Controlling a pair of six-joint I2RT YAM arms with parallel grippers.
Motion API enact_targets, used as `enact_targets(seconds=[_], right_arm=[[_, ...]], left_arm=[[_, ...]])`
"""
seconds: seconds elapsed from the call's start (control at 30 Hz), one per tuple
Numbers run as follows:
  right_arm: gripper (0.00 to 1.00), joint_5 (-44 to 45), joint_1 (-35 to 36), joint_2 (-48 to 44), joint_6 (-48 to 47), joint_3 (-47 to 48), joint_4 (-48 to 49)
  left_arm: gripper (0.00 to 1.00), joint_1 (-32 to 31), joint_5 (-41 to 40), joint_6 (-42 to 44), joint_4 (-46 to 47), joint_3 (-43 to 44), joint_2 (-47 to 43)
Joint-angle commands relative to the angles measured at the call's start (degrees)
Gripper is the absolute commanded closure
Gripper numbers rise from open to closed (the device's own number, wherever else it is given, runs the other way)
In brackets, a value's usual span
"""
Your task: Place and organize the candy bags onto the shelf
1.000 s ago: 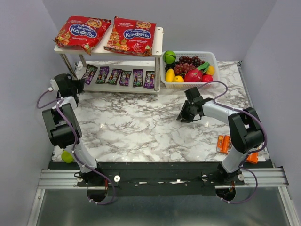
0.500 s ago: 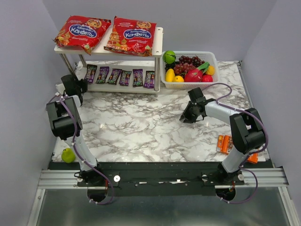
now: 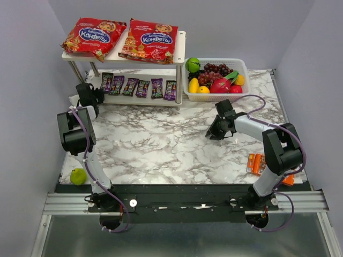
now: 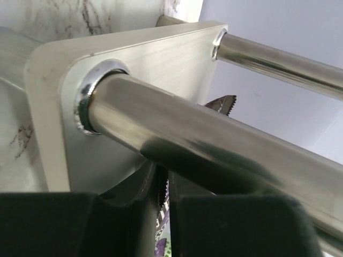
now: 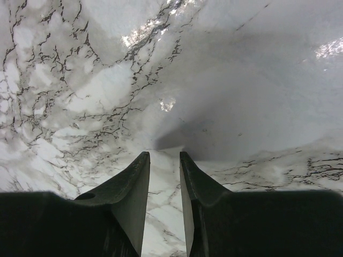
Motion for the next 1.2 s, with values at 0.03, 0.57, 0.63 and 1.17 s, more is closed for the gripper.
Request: enact_targets(seconds=[0.03, 0.57, 0.63, 1.17], right_arm=[[0.62, 2.35, -0.67, -0.83, -0.51, -1.34, -2.22], [0.63, 2.0, -1.11, -1.8, -1.39, -2.48, -2.22], [0.62, 1.82, -1.11, -2.41, -1.39, -2.83, -2.13], [0.22, -1.87, -1.11, -21.82, -10.69, -7.41, -7.04]], left_arm=[[0.76, 0.23, -2.35, -0.36, -1.13, 0.48, 0.06], [0.41, 0.41, -4.26, 2.09, -4.12, -4.0, -5.3], [0.33, 0.41, -4.8, 2.88, -5.52, -5.23, -7.57], [0.01, 0.14, -3.4, 32.3, -38.99, -10.78, -33.76]])
